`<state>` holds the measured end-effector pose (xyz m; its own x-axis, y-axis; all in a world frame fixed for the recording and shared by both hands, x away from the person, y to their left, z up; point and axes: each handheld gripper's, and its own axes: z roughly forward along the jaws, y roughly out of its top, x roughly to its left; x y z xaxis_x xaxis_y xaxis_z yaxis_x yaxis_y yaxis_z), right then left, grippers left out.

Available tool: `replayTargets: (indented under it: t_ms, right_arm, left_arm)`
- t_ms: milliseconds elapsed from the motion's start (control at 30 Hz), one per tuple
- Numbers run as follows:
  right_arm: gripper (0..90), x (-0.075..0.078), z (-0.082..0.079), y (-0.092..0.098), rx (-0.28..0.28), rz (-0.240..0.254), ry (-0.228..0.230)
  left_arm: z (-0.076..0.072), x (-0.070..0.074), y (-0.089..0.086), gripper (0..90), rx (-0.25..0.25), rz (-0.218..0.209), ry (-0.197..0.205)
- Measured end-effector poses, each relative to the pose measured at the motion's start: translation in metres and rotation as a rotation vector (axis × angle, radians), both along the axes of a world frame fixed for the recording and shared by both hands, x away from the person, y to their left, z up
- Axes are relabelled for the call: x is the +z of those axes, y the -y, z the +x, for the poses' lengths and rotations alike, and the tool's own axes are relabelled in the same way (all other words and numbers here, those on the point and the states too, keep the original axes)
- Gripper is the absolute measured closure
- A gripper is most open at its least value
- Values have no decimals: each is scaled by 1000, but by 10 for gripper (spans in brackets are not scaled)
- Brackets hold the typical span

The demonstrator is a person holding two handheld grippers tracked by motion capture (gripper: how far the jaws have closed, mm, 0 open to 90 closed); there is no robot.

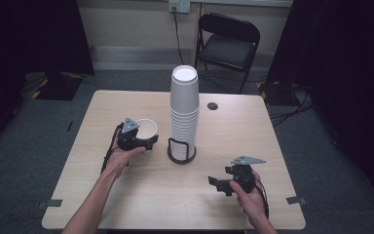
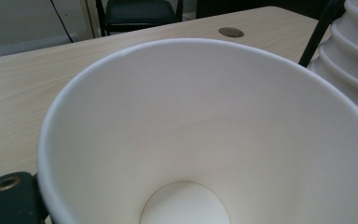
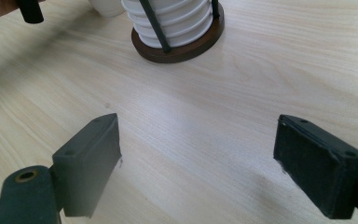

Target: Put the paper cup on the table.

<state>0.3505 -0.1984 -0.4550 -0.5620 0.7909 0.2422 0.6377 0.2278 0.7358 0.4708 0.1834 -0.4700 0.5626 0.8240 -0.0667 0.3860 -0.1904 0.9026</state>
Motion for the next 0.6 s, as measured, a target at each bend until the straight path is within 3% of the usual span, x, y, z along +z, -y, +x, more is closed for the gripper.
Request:
replayTargets:
  t_ms: [167, 367, 500, 600]
  right_arm:
    - [139, 0, 0, 0, 1, 0, 2]
    - [139, 0, 0, 1, -3, 1, 1]
    - [139, 0, 0, 1, -3, -2, -1]
    - [139, 1, -1, 1, -3, 0, -3]
  left_arm:
    - [0, -7, 1, 128, -16, 72, -38]
    - [0, -9, -1, 140, -15, 61, -87]
    - [-1, -12, -1, 153, -18, 80, -106]
    - [-2, -14, -2, 158, -25, 116, -147]
